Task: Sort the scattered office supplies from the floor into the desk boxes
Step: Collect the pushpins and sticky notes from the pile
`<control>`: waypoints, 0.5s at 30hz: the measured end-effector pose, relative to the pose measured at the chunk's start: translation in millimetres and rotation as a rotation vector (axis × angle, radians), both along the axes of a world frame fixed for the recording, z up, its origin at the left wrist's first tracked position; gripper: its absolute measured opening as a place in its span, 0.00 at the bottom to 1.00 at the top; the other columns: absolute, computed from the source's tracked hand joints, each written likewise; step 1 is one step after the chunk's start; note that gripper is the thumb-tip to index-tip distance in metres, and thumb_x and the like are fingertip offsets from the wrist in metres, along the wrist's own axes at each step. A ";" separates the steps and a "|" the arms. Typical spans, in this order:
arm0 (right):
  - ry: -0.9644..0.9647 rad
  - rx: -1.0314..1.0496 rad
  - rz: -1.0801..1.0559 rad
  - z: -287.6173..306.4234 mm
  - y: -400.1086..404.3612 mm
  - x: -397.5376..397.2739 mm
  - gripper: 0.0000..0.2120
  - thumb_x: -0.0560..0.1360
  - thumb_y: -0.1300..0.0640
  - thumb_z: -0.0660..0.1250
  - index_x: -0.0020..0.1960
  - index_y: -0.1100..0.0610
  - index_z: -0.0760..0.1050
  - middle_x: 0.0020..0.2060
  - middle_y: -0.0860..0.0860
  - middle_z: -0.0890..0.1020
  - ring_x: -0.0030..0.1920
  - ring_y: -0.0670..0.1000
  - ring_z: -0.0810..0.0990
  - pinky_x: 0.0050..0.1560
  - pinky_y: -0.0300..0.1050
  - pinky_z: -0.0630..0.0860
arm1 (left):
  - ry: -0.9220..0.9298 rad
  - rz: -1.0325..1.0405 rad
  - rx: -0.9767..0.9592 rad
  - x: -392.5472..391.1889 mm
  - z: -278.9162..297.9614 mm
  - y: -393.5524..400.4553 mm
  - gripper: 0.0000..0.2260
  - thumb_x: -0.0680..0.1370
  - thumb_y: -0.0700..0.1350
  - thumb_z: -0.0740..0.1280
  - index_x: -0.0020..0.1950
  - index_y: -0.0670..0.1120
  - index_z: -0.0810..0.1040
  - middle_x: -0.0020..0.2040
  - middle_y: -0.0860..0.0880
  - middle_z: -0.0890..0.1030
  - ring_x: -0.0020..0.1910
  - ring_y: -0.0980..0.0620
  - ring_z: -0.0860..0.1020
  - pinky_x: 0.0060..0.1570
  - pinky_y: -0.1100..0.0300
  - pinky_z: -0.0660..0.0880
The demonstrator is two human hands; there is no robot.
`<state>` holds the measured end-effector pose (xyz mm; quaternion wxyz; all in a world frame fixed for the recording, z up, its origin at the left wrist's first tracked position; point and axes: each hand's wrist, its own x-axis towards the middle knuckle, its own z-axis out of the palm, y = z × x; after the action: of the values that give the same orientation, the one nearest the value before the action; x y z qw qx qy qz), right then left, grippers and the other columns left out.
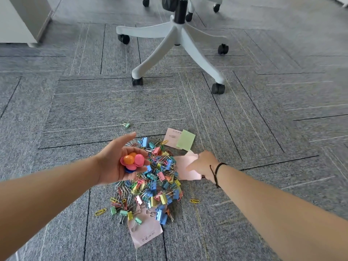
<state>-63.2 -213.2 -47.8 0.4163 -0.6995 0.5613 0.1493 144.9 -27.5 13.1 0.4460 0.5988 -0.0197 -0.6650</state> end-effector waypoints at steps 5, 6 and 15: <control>-0.027 -0.099 0.087 25.1 -47.4 -19.1 0.16 0.71 0.58 0.77 0.56 0.62 0.81 0.44 0.54 0.83 0.43 0.53 0.81 0.36 0.42 0.77 | 0.018 0.016 -0.003 1.8 -3.4 -2.8 0.31 0.77 0.65 0.62 0.60 0.38 0.78 0.50 0.37 0.84 0.38 0.43 0.83 0.29 0.60 0.77; -0.011 -0.143 0.138 31.6 -54.6 -17.9 0.14 0.70 0.57 0.77 0.53 0.60 0.81 0.46 0.54 0.83 0.45 0.53 0.81 0.42 0.46 0.80 | 0.022 0.020 -0.002 2.3 -4.8 -2.9 0.31 0.76 0.65 0.63 0.60 0.38 0.78 0.50 0.37 0.84 0.38 0.43 0.83 0.29 0.59 0.77; 0.032 -0.340 0.541 25.7 -61.2 56.3 0.18 0.67 0.54 0.78 0.34 0.53 0.67 0.37 0.49 0.72 0.34 0.51 0.72 0.35 0.44 0.67 | 0.073 0.059 -0.035 8.5 -11.5 2.2 0.32 0.77 0.67 0.61 0.57 0.38 0.79 0.53 0.35 0.82 0.40 0.42 0.82 0.30 0.59 0.77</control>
<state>-6.8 -274.3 -22.1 0.2300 -0.8804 0.3784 0.1695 153.5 -25.3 1.6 0.4761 0.5666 0.0027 -0.6725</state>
